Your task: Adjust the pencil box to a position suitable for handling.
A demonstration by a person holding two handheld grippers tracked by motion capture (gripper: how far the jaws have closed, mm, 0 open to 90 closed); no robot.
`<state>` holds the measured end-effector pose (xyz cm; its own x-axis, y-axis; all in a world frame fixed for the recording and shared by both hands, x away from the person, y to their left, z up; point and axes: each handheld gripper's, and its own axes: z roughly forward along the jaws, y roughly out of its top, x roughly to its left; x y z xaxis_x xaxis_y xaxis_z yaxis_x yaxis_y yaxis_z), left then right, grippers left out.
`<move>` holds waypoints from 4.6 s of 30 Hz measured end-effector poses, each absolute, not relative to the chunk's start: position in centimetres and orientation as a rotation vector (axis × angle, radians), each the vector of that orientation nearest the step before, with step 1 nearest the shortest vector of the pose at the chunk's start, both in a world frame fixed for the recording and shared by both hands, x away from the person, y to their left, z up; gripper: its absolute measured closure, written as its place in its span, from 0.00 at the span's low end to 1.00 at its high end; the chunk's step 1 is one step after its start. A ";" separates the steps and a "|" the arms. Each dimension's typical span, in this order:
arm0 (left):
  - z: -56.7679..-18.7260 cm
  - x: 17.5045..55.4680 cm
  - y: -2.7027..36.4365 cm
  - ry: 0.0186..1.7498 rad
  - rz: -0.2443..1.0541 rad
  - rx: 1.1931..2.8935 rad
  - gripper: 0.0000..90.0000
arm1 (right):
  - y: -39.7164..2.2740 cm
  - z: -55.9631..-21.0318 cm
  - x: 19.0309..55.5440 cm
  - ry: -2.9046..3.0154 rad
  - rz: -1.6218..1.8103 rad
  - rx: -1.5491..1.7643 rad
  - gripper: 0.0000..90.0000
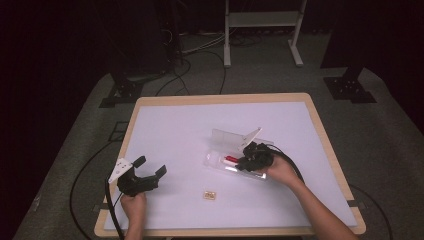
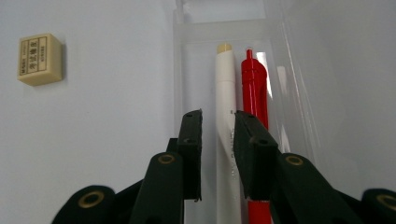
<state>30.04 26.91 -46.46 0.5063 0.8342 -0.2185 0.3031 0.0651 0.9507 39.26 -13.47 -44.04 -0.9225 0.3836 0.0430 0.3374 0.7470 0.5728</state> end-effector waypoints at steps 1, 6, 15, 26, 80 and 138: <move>-46.5 30.1 26.9 1.030 0.535 1.505 0.00 | -13.5 -44.0 39.2 2.860 0.916 0.590 0.79; -46.5 30.0 26.9 1.031 0.533 1.503 0.00 | -13.6 -43.6 38.9 2.856 0.929 0.579 0.76; -46.5 30.1 26.8 1.033 0.533 1.503 0.00 | -13.6 -42.7 38.0 2.846 0.956 0.552 0.69; -46.5 30.1 26.8 1.032 0.534 1.506 0.00 | -13.1 -41.8 36.6 2.851 0.997 0.512 0.60; -46.4 30.1 26.9 1.033 0.532 1.507 0.00 | -7.8 -43.5 33.7 2.975 1.109 0.355 0.55; -46.4 30.1 26.9 1.032 0.531 1.507 0.00 | -4.3 -45.8 32.8 3.032 1.028 0.247 0.75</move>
